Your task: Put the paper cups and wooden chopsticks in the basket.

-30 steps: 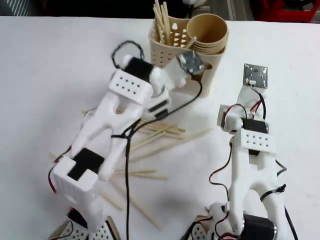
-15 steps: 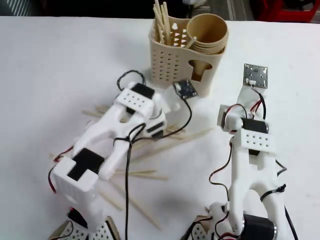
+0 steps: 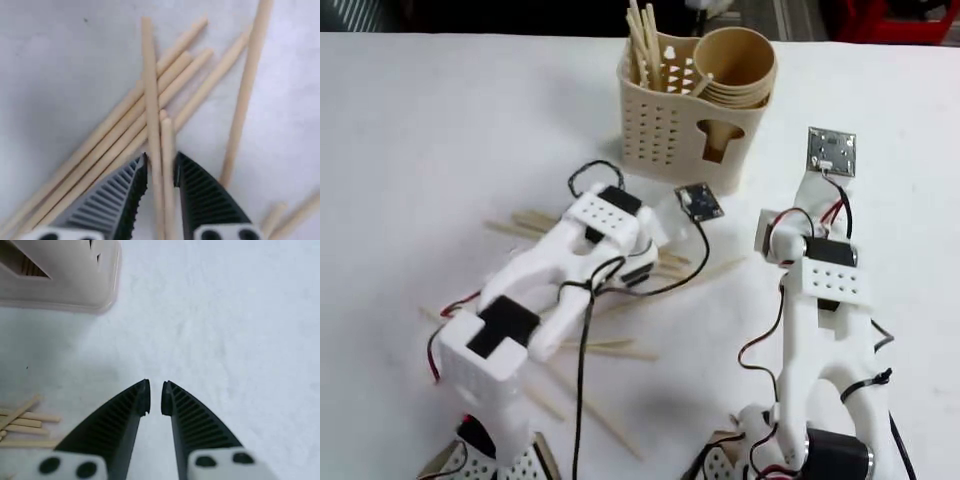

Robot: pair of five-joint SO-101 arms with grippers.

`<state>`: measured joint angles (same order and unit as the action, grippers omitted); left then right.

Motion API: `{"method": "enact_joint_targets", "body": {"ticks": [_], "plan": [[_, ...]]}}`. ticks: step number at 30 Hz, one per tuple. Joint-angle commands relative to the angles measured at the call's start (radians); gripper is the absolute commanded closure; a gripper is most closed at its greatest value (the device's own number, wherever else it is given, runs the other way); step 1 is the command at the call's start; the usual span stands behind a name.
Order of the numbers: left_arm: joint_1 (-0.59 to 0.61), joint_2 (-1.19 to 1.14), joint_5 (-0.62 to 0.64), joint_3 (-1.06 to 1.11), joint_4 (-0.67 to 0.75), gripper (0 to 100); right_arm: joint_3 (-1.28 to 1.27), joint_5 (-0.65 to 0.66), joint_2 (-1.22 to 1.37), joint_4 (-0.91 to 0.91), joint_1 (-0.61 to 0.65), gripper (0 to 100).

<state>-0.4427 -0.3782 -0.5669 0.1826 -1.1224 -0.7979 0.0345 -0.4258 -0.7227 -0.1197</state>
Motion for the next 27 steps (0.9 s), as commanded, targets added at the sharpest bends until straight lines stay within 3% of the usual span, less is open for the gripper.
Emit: {"method": "enact_joint_targets", "body": {"ticks": [1, 9, 27], "plan": [[-0.022, -0.012, 0.0, -0.049, -0.021, 91, 0.009, 0.0, -0.002, 0.013, -0.012, 94.6], [-0.022, -0.007, 0.026, -0.049, -0.035, 98, 0.009, 0.0, -0.002, 0.013, -0.012, 94.6], [-0.012, 0.001, 0.026, -0.416, -0.44, 98, 0.011, -0.002, -0.002, 0.013, -0.03, 94.6]]}}
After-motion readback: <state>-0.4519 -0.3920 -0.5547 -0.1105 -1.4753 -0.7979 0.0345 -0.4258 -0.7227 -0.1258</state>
